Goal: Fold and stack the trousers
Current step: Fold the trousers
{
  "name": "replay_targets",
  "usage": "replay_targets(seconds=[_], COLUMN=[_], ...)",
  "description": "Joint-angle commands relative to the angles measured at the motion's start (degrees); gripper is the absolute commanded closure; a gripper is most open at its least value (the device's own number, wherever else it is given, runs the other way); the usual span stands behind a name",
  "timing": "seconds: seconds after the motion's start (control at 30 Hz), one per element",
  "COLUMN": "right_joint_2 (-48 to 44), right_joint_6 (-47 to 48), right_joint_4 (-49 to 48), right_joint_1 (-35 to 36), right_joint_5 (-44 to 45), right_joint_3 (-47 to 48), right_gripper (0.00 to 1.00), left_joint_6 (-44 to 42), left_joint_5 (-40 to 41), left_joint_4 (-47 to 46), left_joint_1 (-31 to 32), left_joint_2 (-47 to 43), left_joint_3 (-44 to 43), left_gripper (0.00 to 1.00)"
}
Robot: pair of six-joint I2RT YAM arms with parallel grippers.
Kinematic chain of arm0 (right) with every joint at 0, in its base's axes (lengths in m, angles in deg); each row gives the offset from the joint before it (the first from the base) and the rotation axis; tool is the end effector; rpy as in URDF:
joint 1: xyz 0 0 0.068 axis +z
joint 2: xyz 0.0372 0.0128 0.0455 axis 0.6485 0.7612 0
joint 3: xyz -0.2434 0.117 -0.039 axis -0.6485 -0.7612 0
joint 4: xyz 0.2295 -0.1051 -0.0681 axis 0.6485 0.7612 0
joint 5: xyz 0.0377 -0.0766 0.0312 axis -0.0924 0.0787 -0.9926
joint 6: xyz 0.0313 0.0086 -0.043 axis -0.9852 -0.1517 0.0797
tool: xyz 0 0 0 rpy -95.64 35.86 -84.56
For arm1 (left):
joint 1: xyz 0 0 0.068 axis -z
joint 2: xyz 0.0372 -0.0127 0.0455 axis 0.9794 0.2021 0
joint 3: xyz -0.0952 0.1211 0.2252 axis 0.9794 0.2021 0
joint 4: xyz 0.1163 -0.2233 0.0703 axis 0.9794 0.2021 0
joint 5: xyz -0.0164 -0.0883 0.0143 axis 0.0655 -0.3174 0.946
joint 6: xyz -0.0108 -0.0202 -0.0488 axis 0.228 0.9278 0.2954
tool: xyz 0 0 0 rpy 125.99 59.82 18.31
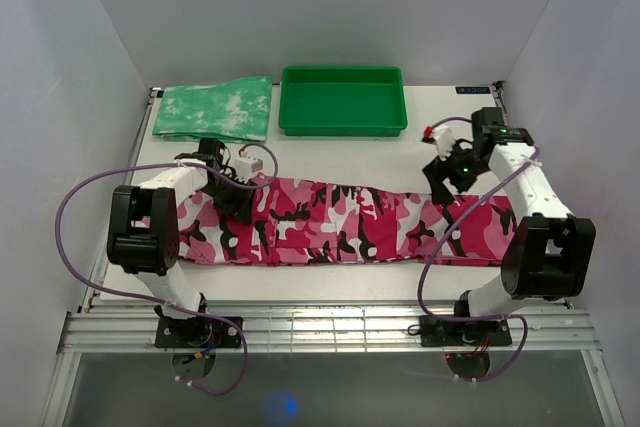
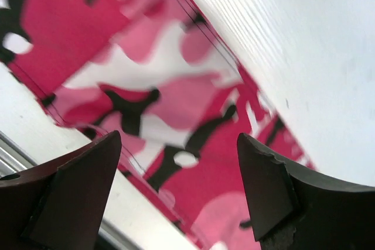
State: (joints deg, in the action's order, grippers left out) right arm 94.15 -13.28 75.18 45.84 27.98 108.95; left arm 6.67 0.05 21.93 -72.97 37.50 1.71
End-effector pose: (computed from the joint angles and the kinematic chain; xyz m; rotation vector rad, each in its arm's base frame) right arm 0.2910 0.0404 0.2741 -1.2307 2.3314 0.2747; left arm 0.2955 -0.0425 0.1725 0.8327 2.7194 -0.5540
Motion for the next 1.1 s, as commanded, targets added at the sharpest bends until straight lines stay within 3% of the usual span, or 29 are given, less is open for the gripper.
replay_targets(seconds=[0.0,0.07,0.2,0.33,0.37,0.57,0.8,1.07], right_joint_2=[2.0,3.2,4.8,4.4,4.4,3.9,4.8,5.9], right_joint_6=[-2.6,-4.6,-8.3,-11.6,-12.5,-15.4,-16.0,-14.7], right_joint_4=[7.9,8.8,9.9,8.4,7.6,2.7,-3.9,-4.8], right_joint_1=[-10.0,-16.2,-26.0,-32.9,-33.4,-35.4,-36.3,-38.8], right_joint_5=[1.0,3.1,4.9,10.9,12.2,16.2,17.0,17.7], right_joint_3=[2.5,4.6,7.5,7.1,6.4,-0.2,-7.7,-10.3], right_gripper=[0.16,0.19,0.24,0.32,0.36,0.40,0.40,0.46], left_joint_6=[12.0,14.4,17.6,18.6,19.0,19.6,19.0,17.5], left_joint_5=[7.0,14.6,18.6,18.1,17.7,19.0,18.1,19.1], left_joint_4=[-5.8,-7.8,-9.7,-9.2,-8.9,-8.3,-6.5,-6.0], left_joint_1=[0.0,-1.5,-7.5,-8.2,-8.2,-8.2,-8.2,-8.2], left_joint_2=[1.4,3.4,6.0,7.2,7.4,9.5,9.4,8.7], left_joint_3=[1.4,3.0,4.0,2.2,1.8,-0.1,-1.8,-2.5], left_gripper=[0.43,0.49,0.52,0.51,0.51,0.51,0.50,0.50])
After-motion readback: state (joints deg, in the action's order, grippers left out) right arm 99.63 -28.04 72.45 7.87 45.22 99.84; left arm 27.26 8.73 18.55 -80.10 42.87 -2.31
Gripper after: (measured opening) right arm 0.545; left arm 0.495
